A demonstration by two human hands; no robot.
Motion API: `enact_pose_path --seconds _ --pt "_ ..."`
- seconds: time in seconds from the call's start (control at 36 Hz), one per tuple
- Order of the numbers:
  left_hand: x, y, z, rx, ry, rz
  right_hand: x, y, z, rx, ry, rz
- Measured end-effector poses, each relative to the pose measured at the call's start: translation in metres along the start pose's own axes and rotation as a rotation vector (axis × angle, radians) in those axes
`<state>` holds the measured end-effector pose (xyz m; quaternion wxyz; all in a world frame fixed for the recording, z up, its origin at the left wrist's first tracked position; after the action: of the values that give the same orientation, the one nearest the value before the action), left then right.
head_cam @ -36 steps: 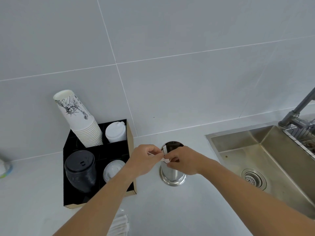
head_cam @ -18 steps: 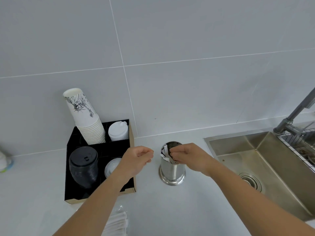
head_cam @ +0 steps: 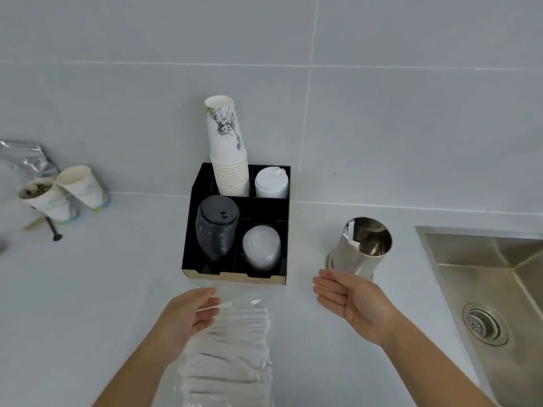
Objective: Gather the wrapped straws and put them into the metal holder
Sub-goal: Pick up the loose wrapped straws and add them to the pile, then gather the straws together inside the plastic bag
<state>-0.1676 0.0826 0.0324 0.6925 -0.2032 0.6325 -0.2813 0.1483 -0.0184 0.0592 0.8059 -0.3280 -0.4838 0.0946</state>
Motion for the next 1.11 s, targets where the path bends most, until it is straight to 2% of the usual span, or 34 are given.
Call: enact_pose_path --seconds 0.22,0.53,0.75,0.92,1.0,1.11 --pt "0.02 -0.001 -0.097 -0.18 -0.046 -0.046 -0.055 0.031 0.034 -0.033 -0.084 0.15" --pt "0.026 0.029 -0.18 -0.377 0.106 -0.014 -0.098 0.047 0.069 -0.221 -0.274 0.198" --pt "0.028 0.055 -0.186 -0.313 0.372 0.013 -0.124 0.044 0.089 -0.262 -0.496 0.195" --pt "0.03 0.061 -0.173 -0.295 0.834 0.133 -0.144 0.048 0.109 -0.43 -0.782 0.076" --pt "0.034 0.065 -0.173 -0.298 0.886 0.169 -0.15 0.049 0.116 -0.465 -0.939 0.059" --pt "0.04 0.067 -0.176 -0.273 0.851 0.237 -0.156 0.051 0.117 -0.481 -0.968 0.01"
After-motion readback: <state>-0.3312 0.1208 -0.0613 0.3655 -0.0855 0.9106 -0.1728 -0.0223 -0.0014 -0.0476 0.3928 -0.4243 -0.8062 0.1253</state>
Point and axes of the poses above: each hand's wrist, its own y-axis towards the middle knuckle, its own z-axis out of the palm, x = y × z, the point moved 1 cm from there along y, towards the middle knuckle, and after that the axes turned 7 degrees about -y, right-handed, at the moved point
